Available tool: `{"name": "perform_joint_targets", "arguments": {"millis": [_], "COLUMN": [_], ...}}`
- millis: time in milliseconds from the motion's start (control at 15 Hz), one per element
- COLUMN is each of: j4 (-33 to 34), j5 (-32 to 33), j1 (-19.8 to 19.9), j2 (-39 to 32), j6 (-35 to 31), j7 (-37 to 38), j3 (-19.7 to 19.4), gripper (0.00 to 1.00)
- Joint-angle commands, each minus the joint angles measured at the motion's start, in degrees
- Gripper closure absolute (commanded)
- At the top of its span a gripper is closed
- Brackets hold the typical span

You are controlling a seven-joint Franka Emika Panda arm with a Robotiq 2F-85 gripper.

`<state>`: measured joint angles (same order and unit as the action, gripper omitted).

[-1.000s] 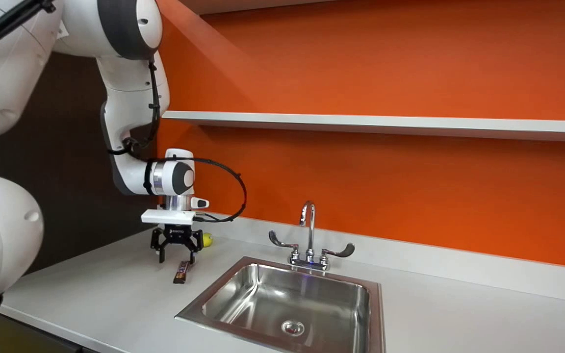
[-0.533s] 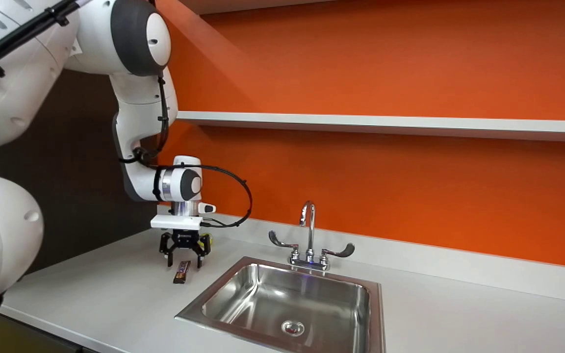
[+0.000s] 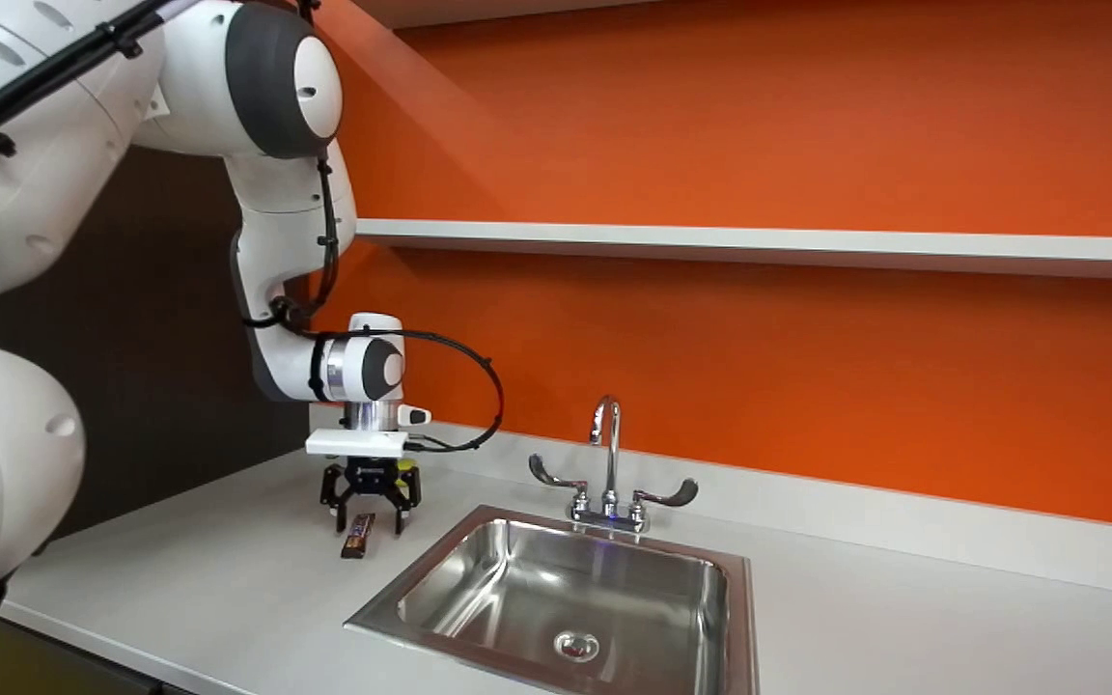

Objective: Put the brown packet inside the sink.

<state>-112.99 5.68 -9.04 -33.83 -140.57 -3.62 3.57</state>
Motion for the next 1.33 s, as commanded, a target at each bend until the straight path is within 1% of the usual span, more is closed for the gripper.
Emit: {"name": "perform_joint_targets", "arguments": {"millis": [0,67,133,333,667,733,800,1267], "j4": [0.63,0.49,0.39,0.02,-0.47,-0.49,-0.61,-3.13], "j5": [1.49,1.65,1.66,1.64,1.24,1.13,1.07,0.12], "j1": [0.52,0.52,0.60,0.63,0.65,0.66,0.67,1.14], "j2": [0.12,0.18,0.20,0.34,1.07,1.21,1.39,5.54], "j6": [2.22,2.26,2.35,2.33,2.58,2.74,2.84,3.34], "j7": [-1.69,-1.93,-2.18,-2.53,-2.39,-2.11,-1.93,-0.66], "j3": [0.26,0.31,0.43,0.49,0.79,0.72,0.67,0.58], "gripper": [0.23,0.26,0.33,0.58,0.95,0.98,0.94,0.95]}}
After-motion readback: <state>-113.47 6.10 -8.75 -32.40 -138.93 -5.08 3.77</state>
